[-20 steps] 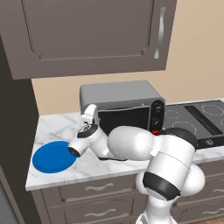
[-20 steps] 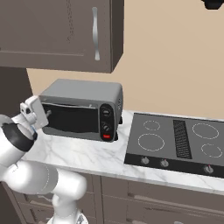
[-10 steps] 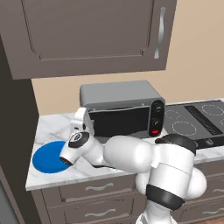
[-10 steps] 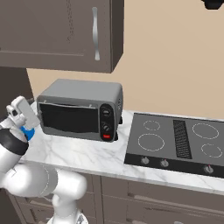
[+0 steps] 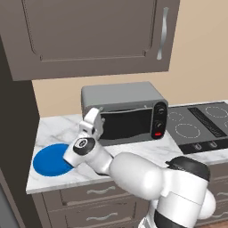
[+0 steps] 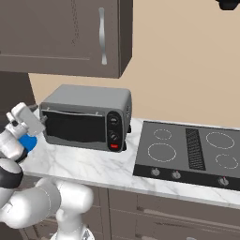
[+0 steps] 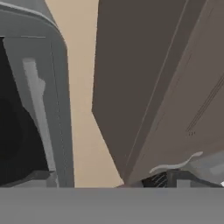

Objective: Pick up the bagel from the plate, place it on the toaster oven rack, close the door, and set the timer.

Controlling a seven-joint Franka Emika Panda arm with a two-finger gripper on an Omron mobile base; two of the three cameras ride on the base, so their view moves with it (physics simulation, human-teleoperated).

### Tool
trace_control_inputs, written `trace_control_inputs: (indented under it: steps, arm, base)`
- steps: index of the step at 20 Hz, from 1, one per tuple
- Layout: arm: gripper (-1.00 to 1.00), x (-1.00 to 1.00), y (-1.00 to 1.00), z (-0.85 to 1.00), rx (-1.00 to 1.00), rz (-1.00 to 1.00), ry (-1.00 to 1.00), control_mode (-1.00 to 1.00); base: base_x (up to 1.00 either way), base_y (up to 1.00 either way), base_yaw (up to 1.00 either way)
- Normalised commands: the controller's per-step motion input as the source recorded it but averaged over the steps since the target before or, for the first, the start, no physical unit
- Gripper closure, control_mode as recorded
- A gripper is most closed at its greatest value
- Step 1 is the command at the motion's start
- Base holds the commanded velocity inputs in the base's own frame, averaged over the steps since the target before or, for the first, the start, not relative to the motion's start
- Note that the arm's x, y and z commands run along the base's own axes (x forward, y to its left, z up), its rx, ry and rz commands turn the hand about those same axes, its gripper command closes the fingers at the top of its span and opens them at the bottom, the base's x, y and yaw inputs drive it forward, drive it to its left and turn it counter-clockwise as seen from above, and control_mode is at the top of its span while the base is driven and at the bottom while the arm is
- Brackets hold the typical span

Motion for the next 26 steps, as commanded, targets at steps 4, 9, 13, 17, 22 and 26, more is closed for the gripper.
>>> trace_control_inputs:
  steps: [4, 9, 13, 17, 22, 26]
  arm:
    - [-1.00, -0.13, -0.98, 0.66, 0.42, -0.07, -0.01, -1.00]
    - [-1.00, -0.30, -0.97, 0.49, 0.49, 0.00, 0.00, -1.00]
    - [-1.00, -0.38, -0.95, 0.01, 0.55, 0.00, 0.00, -1.00]
    - [-1.00, -0.28, -0.81, 0.00, 0.50, 0.00, 0.00, -1.00]
    - [-1.00, -0.05, -0.59, 0.00, 0.46, 0.00, 0.00, -1.00]
    - [-1.00, 0.00, -0.51, -0.17, 0.47, 0.00, 0.00, -1.00]
  base:
    - [0.00, 0.00, 0.00]
    - [0.00, 0.00, 0.00]
    - [0.00, 0.00, 0.00]
    - [0.00, 0.00, 0.00]
    - [0.00, 0.00, 0.00]
    - [0.00, 0.00, 0.00]
